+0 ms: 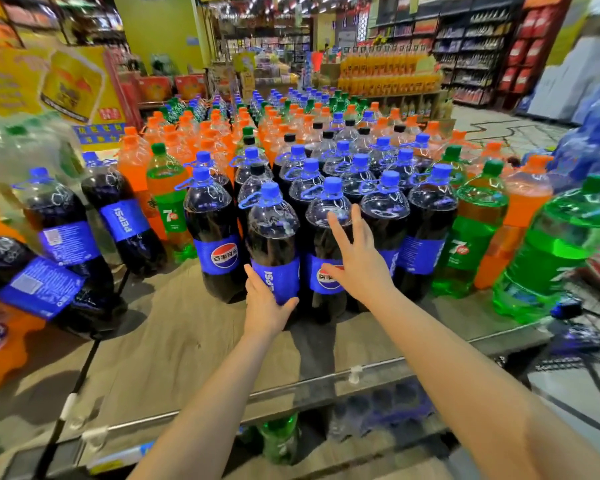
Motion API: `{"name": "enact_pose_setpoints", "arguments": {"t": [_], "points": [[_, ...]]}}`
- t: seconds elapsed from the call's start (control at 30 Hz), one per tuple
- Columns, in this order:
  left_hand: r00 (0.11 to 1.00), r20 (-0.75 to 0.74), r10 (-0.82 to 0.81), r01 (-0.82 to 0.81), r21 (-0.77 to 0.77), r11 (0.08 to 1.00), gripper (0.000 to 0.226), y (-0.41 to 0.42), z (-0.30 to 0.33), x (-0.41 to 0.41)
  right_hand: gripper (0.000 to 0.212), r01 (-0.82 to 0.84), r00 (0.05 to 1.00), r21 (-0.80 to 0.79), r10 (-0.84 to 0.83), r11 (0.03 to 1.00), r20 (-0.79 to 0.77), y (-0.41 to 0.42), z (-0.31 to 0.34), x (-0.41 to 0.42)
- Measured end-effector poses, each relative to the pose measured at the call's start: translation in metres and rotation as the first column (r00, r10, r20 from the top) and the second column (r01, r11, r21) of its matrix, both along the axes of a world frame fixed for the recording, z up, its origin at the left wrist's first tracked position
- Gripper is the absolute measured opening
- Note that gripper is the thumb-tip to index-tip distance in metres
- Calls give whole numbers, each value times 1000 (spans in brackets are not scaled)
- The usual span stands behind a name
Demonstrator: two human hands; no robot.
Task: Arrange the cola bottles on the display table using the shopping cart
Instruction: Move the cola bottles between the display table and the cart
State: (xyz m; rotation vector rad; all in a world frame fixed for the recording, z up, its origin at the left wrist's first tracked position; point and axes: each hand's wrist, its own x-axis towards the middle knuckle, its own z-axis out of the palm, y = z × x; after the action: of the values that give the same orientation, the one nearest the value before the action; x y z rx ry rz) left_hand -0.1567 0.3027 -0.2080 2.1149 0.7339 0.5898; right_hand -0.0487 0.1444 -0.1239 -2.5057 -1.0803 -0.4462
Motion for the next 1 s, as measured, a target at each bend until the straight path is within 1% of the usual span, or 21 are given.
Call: {"name": "enact_pose_setpoints", "arguments": {"t": [0.07, 0.17, 0.27, 0.37, 0.43, 0.53, 0.67, 0.77, 0.83, 1.0], "points": [[999, -49, 10, -4, 127, 992, 116, -12, -1, -5, 90, -101, 995, 20, 101, 995, -22, -20, -3, 3], [993, -121, -1, 42, 338, 940, 99, -44, 1, -18, 76, -193, 981, -54, 192, 980, -20, -66, -19, 12], [985, -170, -25, 111, 514, 850, 85, -88, -3, -26, 70, -259, 966, -82, 259, 962, -2, -124, -36, 15], [979, -189, -78, 182, 632, 753, 73, -140, -10, -27, 64, -297, 955, -67, 297, 952, -9, -186, -54, 18], [973, -175, -148, 228, 687, 690, 66, -179, -10, -25, 63, -306, 952, -52, 305, 950, -33, -228, -64, 22], [955, -178, -236, 292, 696, 656, 64, -233, -14, -20, 66, -294, 954, -43, 290, 955, -81, -292, -76, 26], [928, -221, -301, 366, 702, 611, 59, -290, -19, -1, 67, -247, 961, -81, 233, 966, -145, -363, -89, 34], [898, -265, -352, 430, 701, 568, 58, -322, -27, 18, 65, -216, 962, -88, 197, 972, -190, -403, -101, 42], [872, -292, -393, 477, 688, 547, 57, -344, -34, 32, 64, -188, 959, -61, 169, 980, -228, -428, -111, 48], [837, -269, -477, 513, 690, 510, 56, -397, -49, 80, 64, -93, 958, -33, 80, 995, -275, -486, -126, 71]]}}
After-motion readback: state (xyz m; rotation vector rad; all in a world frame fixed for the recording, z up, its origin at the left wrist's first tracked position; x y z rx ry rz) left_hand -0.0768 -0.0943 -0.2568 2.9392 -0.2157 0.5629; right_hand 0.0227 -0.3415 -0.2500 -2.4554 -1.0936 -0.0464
